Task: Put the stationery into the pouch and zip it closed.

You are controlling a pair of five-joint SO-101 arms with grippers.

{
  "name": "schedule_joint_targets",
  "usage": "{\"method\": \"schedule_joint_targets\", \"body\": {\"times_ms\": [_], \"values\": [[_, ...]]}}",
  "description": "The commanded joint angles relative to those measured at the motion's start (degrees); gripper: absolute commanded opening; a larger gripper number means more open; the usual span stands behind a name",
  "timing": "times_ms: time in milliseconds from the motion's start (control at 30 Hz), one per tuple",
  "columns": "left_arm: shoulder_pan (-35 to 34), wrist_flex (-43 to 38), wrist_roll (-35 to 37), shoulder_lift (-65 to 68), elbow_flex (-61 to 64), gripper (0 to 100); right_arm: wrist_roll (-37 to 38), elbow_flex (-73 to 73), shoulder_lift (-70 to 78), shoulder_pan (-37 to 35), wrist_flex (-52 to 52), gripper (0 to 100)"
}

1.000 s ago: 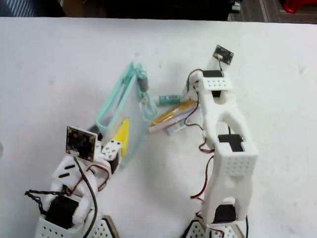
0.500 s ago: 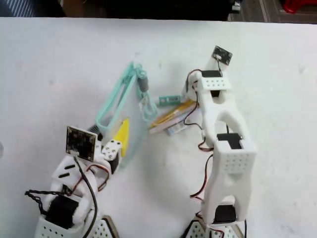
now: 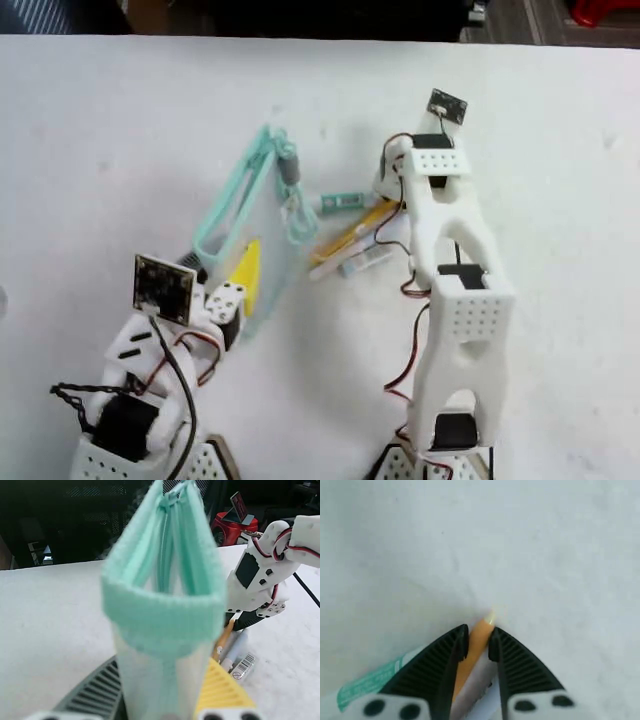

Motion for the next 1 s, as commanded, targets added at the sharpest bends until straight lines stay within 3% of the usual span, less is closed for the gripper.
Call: {"method": "schedule_joint_targets", "body": {"times_ms": [0,500,967], "values": [[0.13,-1.85,-0.18,-0.75,-0.62,12,1.14,-1.41,-0.22,-2.15,1.01,1.7],[0.13,-1.41,0.18,-0.75,-0.62,12,1.05,-1.93,-1.45,5.14,4.7,1.7],[0.13,-1.41,-0.09,-0.75,-0.7,12,2.81,-2.11,-23.16,9.19,15.6,1.7]]}}
